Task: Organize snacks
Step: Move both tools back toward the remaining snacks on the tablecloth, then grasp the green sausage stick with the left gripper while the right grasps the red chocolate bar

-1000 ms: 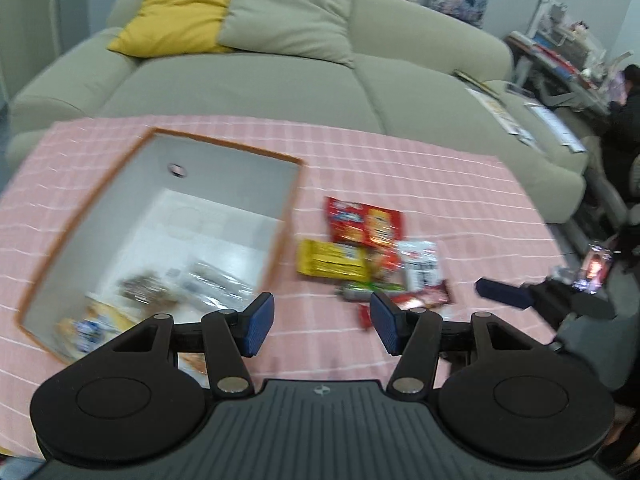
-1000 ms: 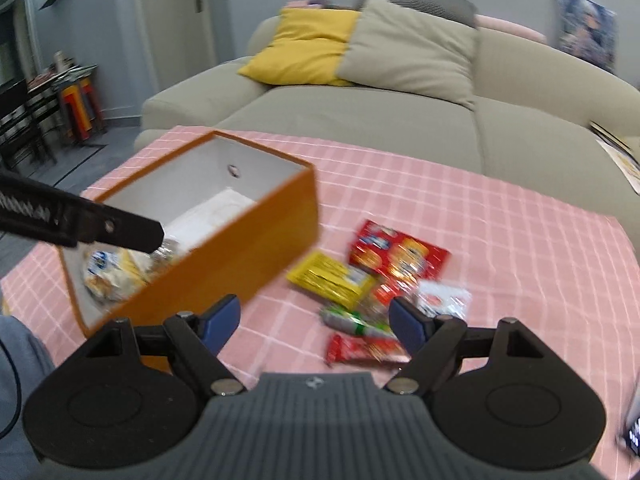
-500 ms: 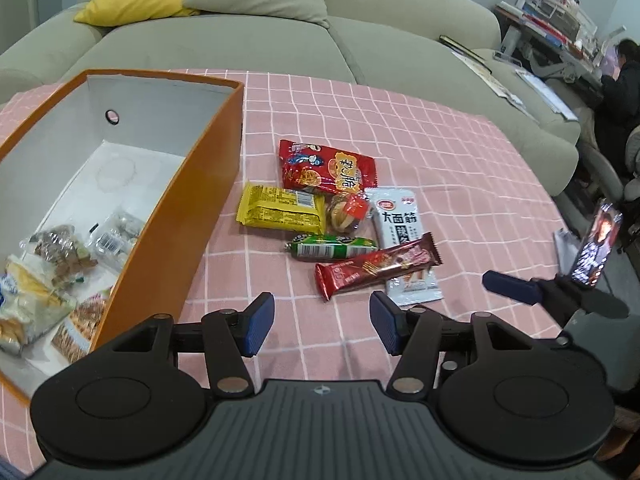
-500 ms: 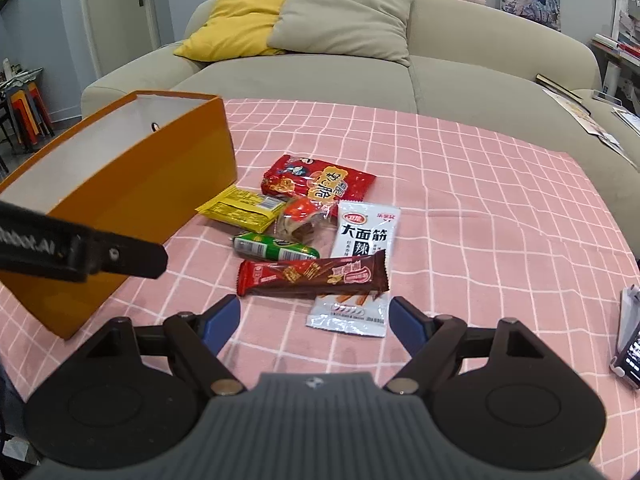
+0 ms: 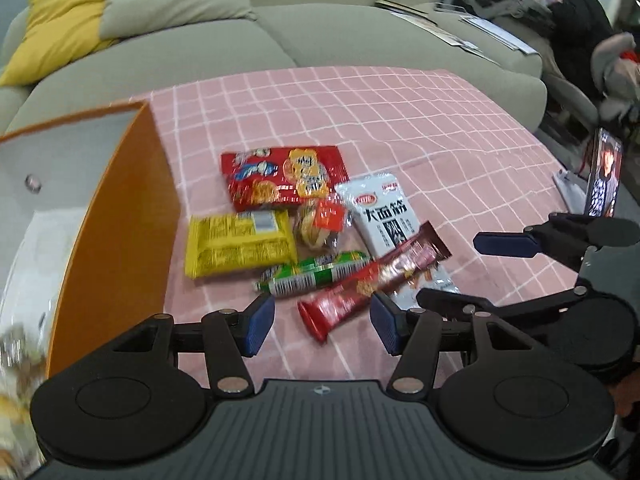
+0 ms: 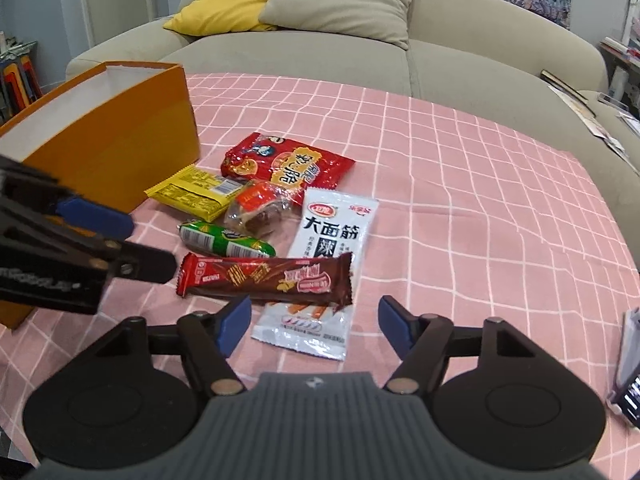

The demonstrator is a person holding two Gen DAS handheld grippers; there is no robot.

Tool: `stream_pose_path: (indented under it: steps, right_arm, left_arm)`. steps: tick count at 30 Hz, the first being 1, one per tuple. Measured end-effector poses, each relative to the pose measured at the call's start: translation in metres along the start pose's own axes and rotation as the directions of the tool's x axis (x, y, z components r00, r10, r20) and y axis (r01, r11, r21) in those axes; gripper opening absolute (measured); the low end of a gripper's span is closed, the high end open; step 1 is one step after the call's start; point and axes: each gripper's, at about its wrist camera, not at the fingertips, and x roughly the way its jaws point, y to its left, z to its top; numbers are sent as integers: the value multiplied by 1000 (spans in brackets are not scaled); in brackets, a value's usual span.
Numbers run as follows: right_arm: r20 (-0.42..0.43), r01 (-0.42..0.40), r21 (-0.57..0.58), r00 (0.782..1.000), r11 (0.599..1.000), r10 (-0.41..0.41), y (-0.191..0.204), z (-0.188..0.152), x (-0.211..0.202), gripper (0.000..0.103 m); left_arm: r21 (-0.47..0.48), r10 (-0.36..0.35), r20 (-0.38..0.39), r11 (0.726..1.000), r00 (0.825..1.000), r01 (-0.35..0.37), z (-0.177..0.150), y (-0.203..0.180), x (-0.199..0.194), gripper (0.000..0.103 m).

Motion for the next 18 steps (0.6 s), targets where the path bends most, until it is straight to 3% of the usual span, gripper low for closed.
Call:
stream_pose_path:
  steps: [3,6,12,18]
  right_arm:
    - [16,-3,-82,1000,997,4,2,6,8,69]
    - [-11,-58,-160,998,985,57,2,12,21,75]
    - [-25,-99,-344,995,934,97,9,15,36,86]
    - [-60,-143,-388,990,911,130,15,13,42,84]
  left_arm:
    - [45,17,-28,999,999,-16,8,3,14,65]
    - [77,-3,-68,997,998,8,14,7,27,65]
    - [94,-7,-102,995,995,16,19,12,50,65]
    - [84,-11,-104,996,995,20,23,14,57,65]
